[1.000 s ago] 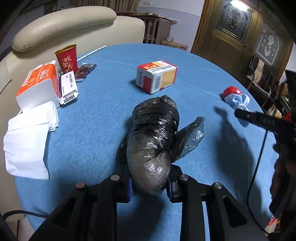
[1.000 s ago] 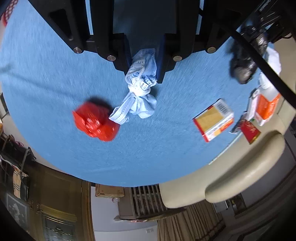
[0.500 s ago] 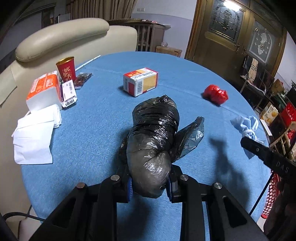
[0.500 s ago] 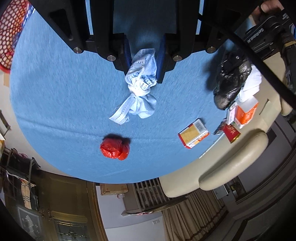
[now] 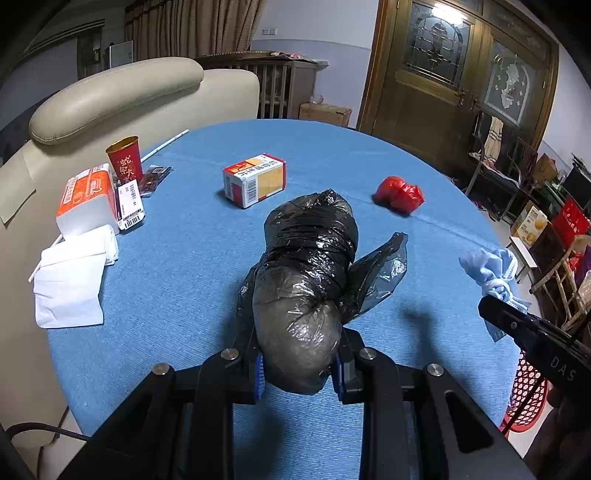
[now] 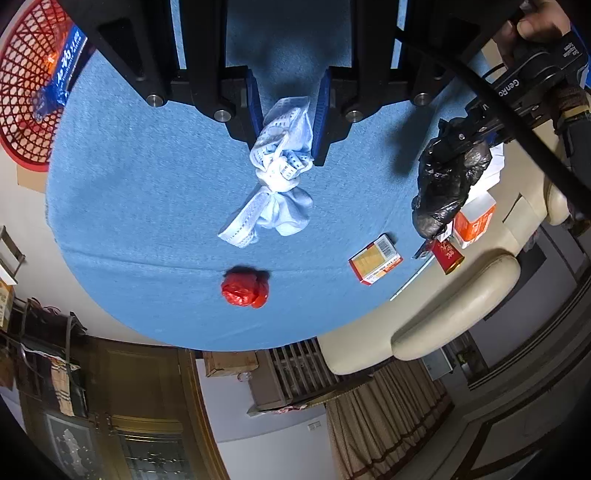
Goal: Collect trash
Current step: 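Carry the black bag and white cloth with both tools toward the red basket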
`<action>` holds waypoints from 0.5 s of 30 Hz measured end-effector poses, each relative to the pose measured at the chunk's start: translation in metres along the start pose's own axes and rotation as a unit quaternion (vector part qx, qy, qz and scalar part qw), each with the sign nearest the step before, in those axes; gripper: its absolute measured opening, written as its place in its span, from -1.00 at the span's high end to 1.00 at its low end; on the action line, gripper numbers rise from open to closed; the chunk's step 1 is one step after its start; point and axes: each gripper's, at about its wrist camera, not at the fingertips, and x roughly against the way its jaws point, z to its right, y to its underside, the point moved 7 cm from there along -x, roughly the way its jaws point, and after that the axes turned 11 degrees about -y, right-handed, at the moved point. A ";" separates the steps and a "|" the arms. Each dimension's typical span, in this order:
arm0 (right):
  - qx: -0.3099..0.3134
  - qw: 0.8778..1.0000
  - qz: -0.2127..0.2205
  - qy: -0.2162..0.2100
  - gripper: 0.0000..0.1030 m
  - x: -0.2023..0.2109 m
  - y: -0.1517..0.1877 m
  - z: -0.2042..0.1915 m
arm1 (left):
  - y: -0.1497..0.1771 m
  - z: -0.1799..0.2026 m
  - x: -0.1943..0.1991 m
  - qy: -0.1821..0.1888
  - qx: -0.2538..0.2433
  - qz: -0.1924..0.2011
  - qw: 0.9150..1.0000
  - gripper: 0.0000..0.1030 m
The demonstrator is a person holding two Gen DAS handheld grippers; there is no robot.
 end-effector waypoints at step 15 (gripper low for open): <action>-0.015 1.000 0.005 0.003 0.48 0.008 0.007 0.010 | 0.000 0.004 0.000 0.003 0.001 0.000 1.000 0.44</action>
